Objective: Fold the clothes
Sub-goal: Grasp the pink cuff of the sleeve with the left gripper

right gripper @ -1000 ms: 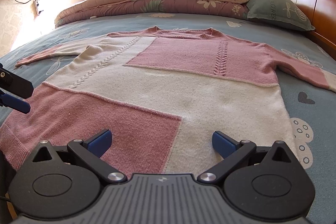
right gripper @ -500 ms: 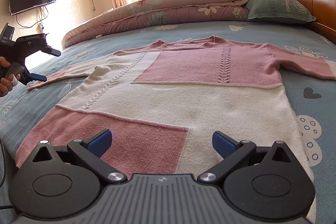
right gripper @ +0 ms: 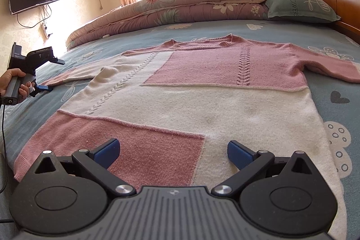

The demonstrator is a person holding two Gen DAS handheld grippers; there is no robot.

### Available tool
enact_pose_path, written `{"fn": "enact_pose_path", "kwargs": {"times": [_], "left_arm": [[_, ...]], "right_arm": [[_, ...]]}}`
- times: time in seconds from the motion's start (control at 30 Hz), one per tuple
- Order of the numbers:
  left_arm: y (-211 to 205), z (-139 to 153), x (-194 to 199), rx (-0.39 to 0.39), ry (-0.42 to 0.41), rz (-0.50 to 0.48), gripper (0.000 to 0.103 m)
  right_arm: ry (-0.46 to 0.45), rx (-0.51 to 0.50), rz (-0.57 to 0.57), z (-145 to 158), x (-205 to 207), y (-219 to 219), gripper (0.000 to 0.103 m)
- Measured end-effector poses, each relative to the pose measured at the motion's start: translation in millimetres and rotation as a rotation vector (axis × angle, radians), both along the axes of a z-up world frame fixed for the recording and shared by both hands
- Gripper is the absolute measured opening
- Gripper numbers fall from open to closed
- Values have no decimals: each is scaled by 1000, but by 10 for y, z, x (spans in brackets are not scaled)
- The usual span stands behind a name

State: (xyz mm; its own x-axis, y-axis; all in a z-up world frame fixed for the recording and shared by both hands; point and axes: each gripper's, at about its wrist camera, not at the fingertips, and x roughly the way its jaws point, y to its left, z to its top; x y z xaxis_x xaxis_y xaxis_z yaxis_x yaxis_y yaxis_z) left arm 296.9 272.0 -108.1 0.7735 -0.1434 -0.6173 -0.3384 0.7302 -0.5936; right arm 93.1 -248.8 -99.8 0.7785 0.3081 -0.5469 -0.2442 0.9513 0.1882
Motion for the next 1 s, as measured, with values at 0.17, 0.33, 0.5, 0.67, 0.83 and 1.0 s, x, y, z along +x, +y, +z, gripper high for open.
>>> {"fn": "enact_pose_path", "kwargs": {"times": [0.17,0.33,0.5,0.67,0.83,1.0], "left_arm": [[123,-7,1,15,-25,52,102],[222,-54,57,8,-70,76,102],[362,-112,109,-48,-125,138,102],[267,-140,6,-45,-158,105,102],[384,-165,149,-44,-191,164,102],[380,-96,178,-62,-219,189,102]], "right_arm": [[-11,-44,4,-21,0,49,103],[-18,-63,7,-40,3,69,103],[-22,-73,4,-52,15,84,103],[-25,-85,2,-60,25,100,103],[-32,-112,5,-76,19,136,103],[-32,-111,4,-70,15,137,103]]}}
